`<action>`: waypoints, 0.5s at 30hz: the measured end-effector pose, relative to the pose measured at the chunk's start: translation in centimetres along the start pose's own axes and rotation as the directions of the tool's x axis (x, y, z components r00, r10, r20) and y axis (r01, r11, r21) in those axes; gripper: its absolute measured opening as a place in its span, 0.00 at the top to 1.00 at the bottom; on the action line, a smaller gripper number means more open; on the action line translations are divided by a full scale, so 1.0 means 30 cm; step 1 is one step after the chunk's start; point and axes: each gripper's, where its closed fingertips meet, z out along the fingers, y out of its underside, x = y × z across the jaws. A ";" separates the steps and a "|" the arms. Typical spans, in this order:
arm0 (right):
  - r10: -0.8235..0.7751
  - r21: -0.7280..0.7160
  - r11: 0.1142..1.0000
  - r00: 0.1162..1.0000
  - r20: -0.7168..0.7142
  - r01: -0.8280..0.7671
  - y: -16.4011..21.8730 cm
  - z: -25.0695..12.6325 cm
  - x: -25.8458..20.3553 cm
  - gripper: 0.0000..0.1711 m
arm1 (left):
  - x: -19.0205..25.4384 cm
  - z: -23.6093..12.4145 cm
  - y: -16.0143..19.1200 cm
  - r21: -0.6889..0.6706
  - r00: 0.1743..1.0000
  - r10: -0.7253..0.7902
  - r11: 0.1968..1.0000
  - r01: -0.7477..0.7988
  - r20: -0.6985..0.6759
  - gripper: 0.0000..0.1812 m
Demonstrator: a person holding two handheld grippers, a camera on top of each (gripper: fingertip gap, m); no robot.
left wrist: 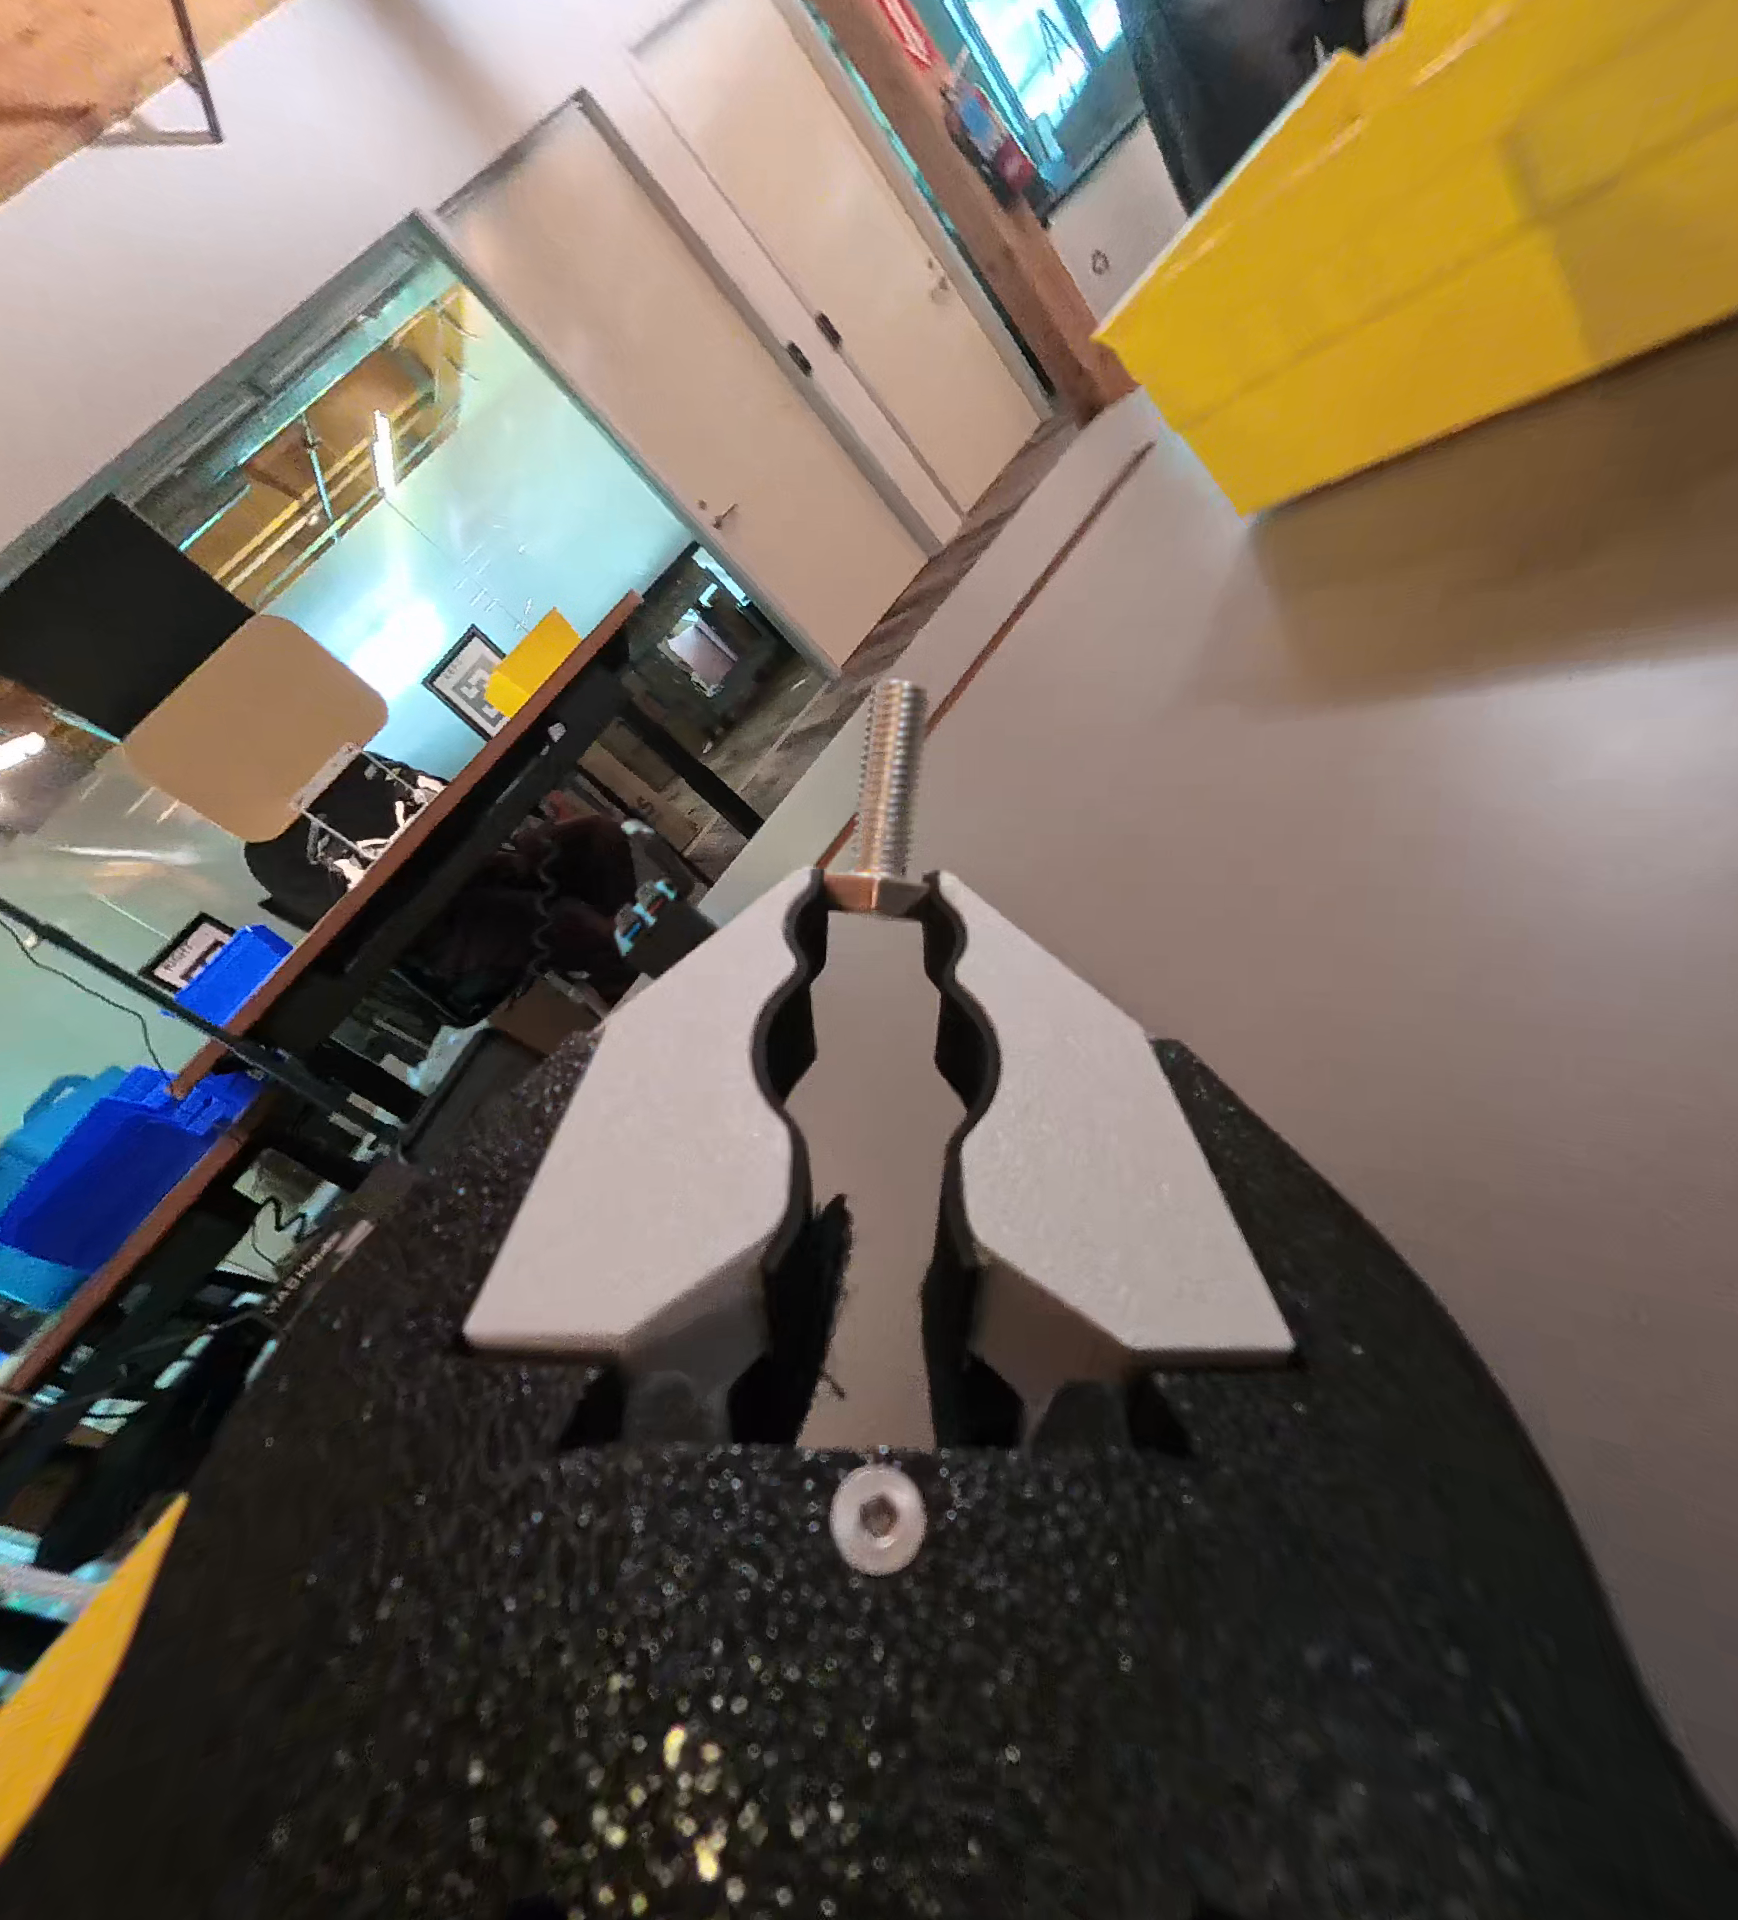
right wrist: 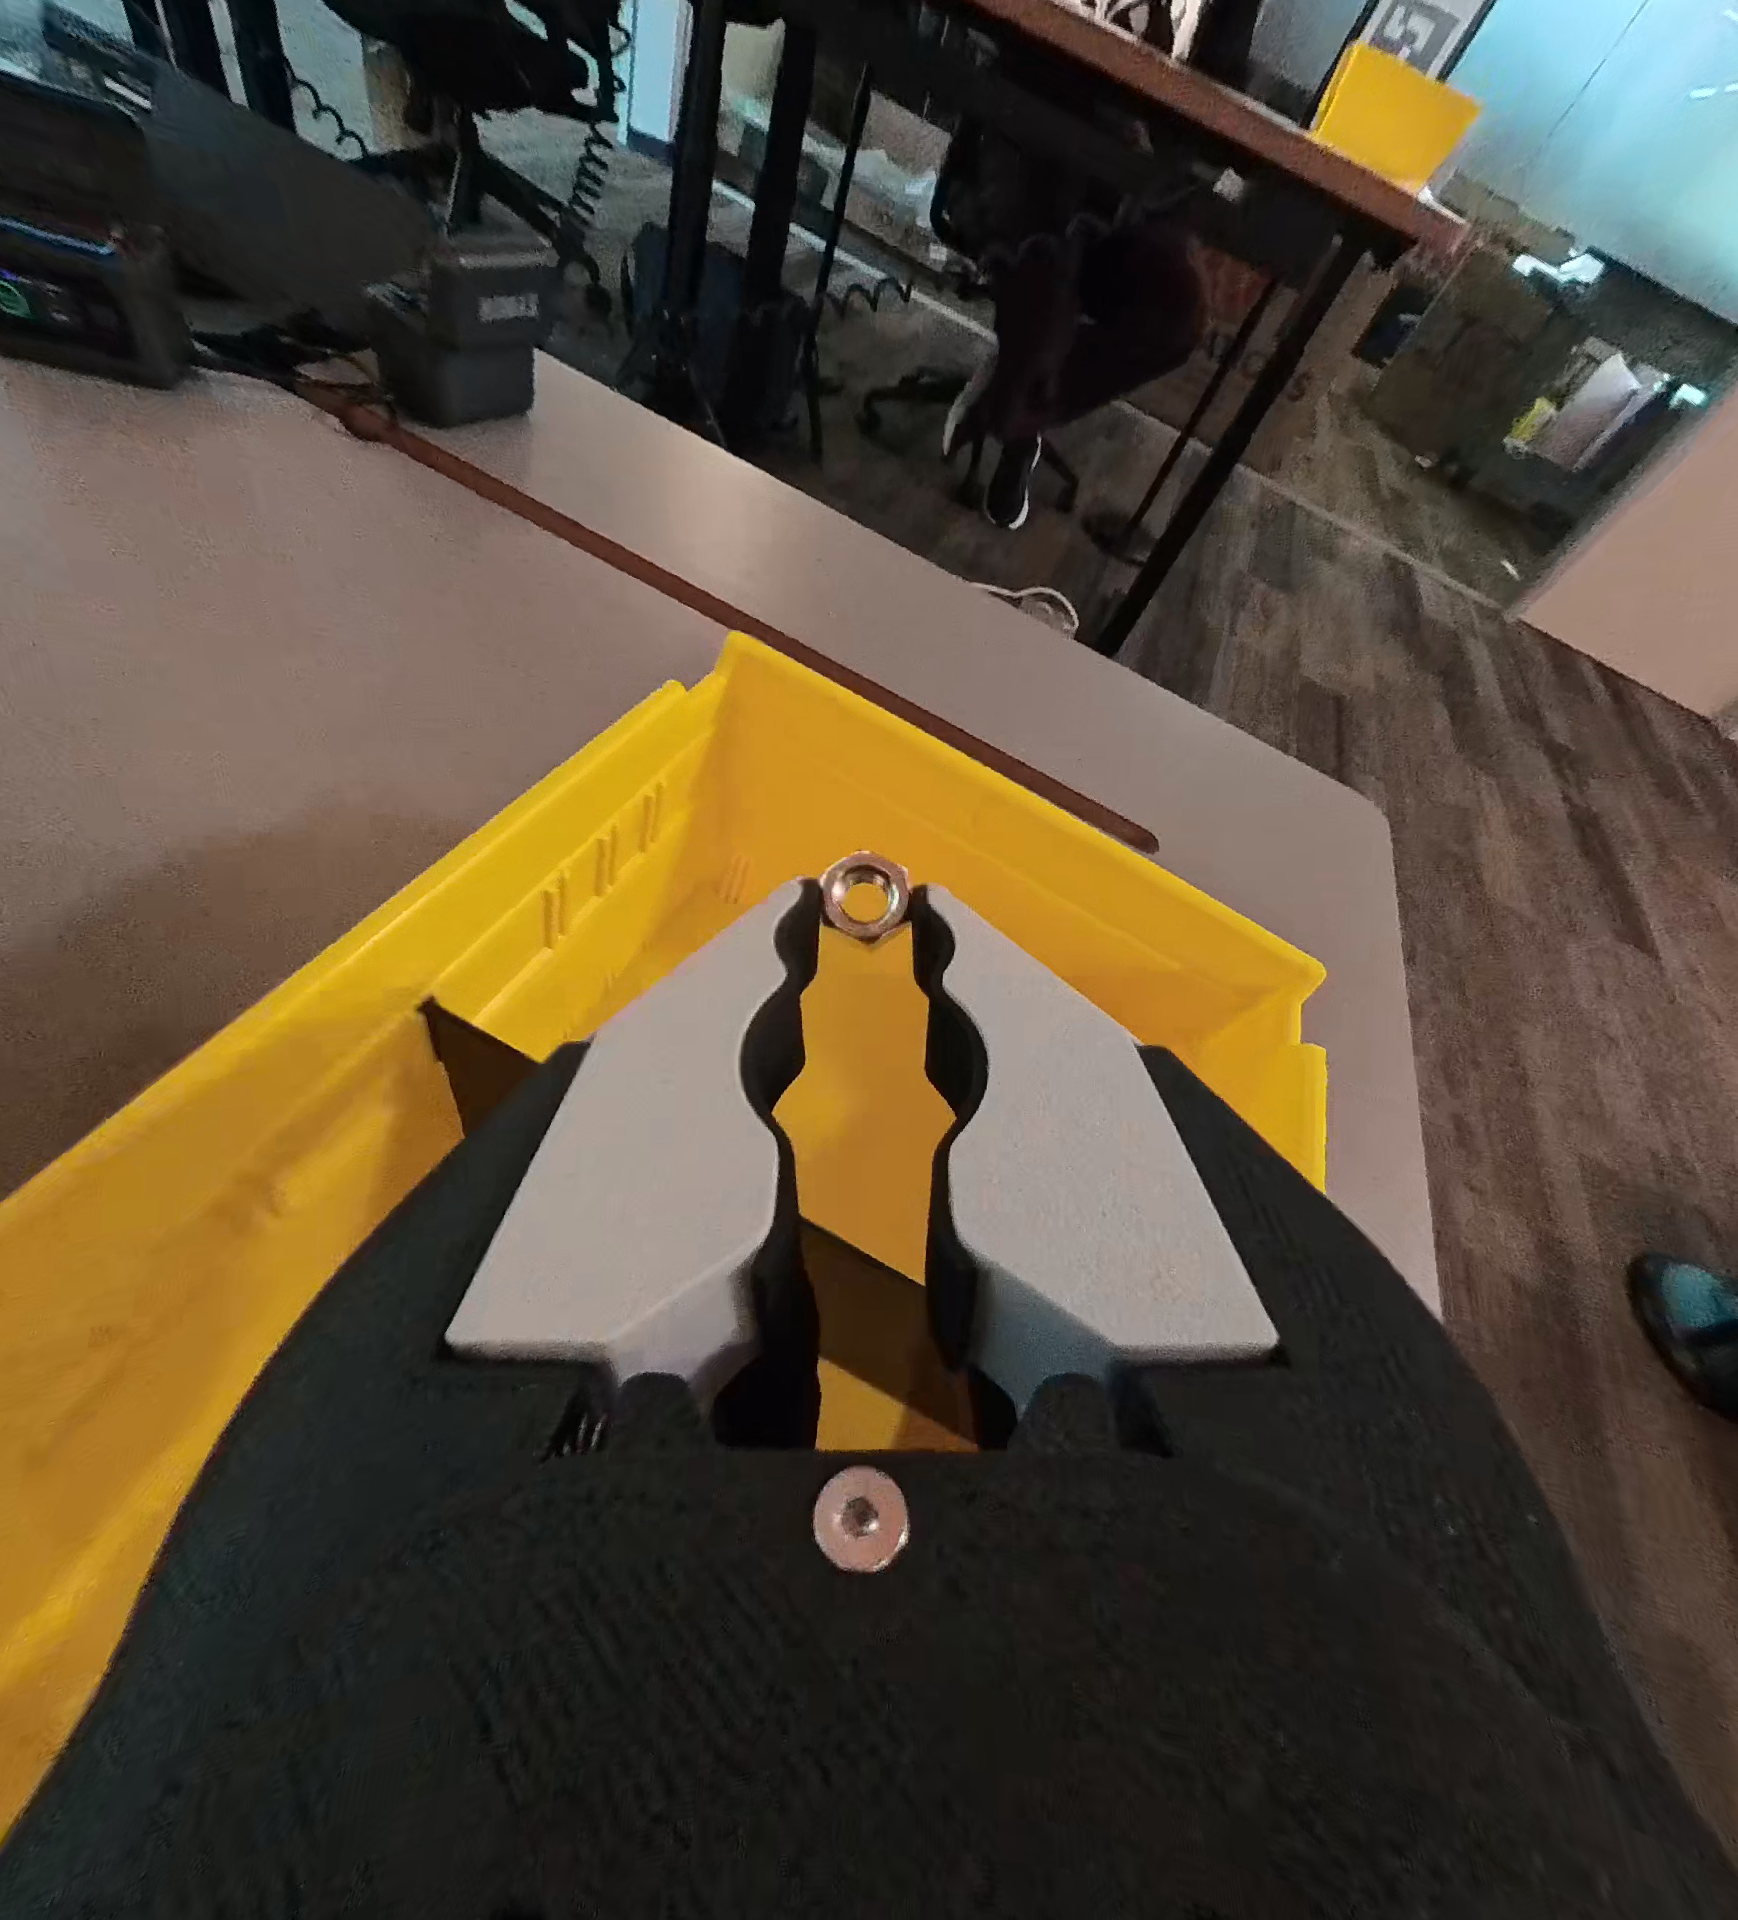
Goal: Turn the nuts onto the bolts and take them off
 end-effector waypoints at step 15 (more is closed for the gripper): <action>0.038 -0.229 0.973 0.956 0.292 0.031 0.118 -0.138 -0.138 0.91 | -0.015 -0.007 0.012 0.024 0.998 -0.068 0.997 0.068 -0.010 0.91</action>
